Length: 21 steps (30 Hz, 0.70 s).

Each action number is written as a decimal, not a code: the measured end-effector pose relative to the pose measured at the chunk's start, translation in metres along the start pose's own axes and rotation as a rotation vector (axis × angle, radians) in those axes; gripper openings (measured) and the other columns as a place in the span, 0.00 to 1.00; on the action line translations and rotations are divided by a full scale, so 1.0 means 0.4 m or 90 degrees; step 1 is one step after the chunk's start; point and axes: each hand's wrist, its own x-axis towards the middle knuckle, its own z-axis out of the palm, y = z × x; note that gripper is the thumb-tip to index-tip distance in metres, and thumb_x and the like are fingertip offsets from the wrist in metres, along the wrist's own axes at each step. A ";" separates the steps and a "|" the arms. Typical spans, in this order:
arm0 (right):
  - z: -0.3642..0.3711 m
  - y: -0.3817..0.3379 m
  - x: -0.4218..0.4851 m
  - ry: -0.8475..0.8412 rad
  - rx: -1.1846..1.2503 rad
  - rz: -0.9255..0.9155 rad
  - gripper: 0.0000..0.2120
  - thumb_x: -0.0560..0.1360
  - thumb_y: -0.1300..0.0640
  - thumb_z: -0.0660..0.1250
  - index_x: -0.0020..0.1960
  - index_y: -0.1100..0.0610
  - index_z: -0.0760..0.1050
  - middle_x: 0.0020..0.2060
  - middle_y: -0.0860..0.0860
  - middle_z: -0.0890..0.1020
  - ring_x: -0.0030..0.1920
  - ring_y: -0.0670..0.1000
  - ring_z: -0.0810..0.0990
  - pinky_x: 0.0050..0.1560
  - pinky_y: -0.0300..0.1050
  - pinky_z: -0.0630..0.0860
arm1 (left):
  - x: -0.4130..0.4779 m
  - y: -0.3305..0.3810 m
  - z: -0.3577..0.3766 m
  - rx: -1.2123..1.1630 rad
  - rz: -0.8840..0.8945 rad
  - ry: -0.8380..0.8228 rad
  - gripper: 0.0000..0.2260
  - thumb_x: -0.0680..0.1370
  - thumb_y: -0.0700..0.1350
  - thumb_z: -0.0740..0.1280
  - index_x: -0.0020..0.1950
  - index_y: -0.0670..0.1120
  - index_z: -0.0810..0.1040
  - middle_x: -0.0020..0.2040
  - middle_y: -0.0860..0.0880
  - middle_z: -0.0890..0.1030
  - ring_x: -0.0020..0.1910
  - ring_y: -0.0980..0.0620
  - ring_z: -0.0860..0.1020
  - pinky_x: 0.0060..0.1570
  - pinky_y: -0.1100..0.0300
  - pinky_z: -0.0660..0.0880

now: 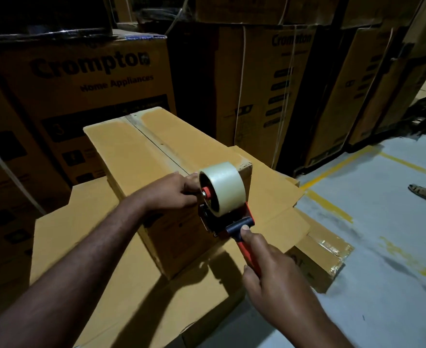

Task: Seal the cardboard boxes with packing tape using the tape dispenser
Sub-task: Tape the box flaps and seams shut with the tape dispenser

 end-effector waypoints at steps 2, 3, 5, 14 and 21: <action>0.011 0.011 0.010 0.007 0.010 0.004 0.29 0.82 0.50 0.62 0.76 0.36 0.51 0.57 0.39 0.74 0.53 0.40 0.72 0.51 0.34 0.72 | 0.005 0.011 0.010 -0.021 0.000 0.020 0.14 0.83 0.43 0.65 0.67 0.50 0.81 0.71 0.44 0.77 0.74 0.51 0.66 0.72 0.58 0.59; 0.013 0.018 0.015 0.012 0.013 0.006 0.29 0.81 0.50 0.63 0.76 0.36 0.52 0.54 0.37 0.72 0.51 0.39 0.72 0.48 0.33 0.70 | 0.008 0.017 0.018 -0.010 -0.005 0.034 0.14 0.83 0.44 0.65 0.67 0.52 0.81 0.70 0.45 0.78 0.73 0.49 0.69 0.74 0.52 0.60; 0.013 0.030 0.022 0.020 0.011 0.009 0.29 0.81 0.50 0.63 0.76 0.36 0.52 0.53 0.37 0.71 0.50 0.39 0.71 0.45 0.30 0.68 | 0.018 0.014 0.040 0.034 -0.026 0.065 0.12 0.82 0.50 0.66 0.65 0.59 0.81 0.71 0.48 0.78 0.69 0.44 0.74 0.72 0.42 0.66; -0.009 0.033 0.042 0.037 -0.016 -0.019 0.27 0.81 0.43 0.62 0.76 0.36 0.54 0.50 0.36 0.70 0.45 0.37 0.71 0.39 0.24 0.66 | 0.025 0.023 0.068 0.120 -0.074 0.052 0.29 0.84 0.52 0.61 0.83 0.51 0.56 0.83 0.49 0.55 0.79 0.49 0.63 0.80 0.42 0.45; 0.018 -0.006 0.055 0.034 0.023 0.012 0.22 0.82 0.43 0.60 0.72 0.36 0.56 0.45 0.40 0.75 0.42 0.40 0.77 0.37 0.31 0.71 | 0.017 0.029 0.089 0.146 -0.141 0.119 0.26 0.85 0.53 0.60 0.82 0.52 0.58 0.82 0.49 0.58 0.76 0.44 0.67 0.79 0.42 0.48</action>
